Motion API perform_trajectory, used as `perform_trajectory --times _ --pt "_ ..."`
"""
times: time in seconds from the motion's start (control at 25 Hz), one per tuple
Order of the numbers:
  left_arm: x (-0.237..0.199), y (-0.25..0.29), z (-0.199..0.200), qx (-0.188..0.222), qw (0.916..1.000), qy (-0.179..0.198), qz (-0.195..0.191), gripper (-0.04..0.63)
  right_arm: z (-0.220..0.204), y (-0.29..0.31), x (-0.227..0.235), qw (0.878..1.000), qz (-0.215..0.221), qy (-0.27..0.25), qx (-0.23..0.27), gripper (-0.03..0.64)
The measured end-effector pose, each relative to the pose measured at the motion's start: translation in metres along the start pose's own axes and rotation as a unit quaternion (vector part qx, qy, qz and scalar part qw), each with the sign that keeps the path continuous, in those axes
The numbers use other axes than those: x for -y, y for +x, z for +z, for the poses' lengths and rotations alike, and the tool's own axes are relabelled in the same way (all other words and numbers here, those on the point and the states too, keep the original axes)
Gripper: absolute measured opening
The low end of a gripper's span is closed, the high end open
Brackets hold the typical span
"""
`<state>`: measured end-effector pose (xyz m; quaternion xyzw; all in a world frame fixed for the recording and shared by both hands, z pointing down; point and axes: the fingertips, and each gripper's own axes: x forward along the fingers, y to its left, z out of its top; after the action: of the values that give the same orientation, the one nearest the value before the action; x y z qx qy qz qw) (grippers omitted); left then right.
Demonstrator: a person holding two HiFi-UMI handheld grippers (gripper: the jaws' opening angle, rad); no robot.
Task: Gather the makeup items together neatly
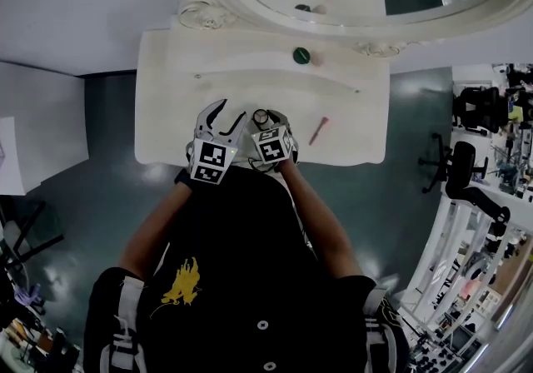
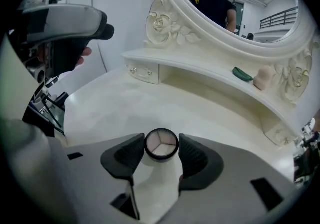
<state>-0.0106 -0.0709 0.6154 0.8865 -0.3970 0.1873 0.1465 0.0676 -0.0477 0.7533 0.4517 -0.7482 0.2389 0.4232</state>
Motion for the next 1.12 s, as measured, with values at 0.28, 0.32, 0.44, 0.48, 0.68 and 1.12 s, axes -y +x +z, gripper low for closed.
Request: perform_trajectory --times 0.28,0.32,0.44,0.48,0.68,1.12 --pt "-0.003 -0.001 0.002 -0.004 1.0000 0.000 0.003 0.233 0.007 -0.008 0.016 1.000 -0.011 0.016 0.011 0.230" --pt "-0.003 -0.001 0.002 -0.004 1.0000 -0.001 0.004 0.233 0.009 -0.009 0.019 1.000 -0.013 0.019 0.014 0.230" --pt "-0.003 0.001 -0.001 -0.004 1.0000 -0.004 0.005 0.233 0.019 -0.014 0.034 0.999 -0.026 0.026 0.033 0.230" --pt "-0.002 0.001 -0.001 -0.004 1.0000 -0.005 0.004 0.233 0.023 -0.016 0.040 0.998 -0.032 0.029 0.040 0.230" --pt "-0.001 -0.001 0.001 -0.004 1.0000 0.000 0.003 0.233 0.051 -0.034 0.067 0.995 -0.054 0.047 0.065 0.230" --pt "0.001 -0.002 -0.001 0.000 1.0000 -0.004 0.000 0.233 0.112 -0.048 0.129 0.987 -0.106 0.048 0.115 0.230"
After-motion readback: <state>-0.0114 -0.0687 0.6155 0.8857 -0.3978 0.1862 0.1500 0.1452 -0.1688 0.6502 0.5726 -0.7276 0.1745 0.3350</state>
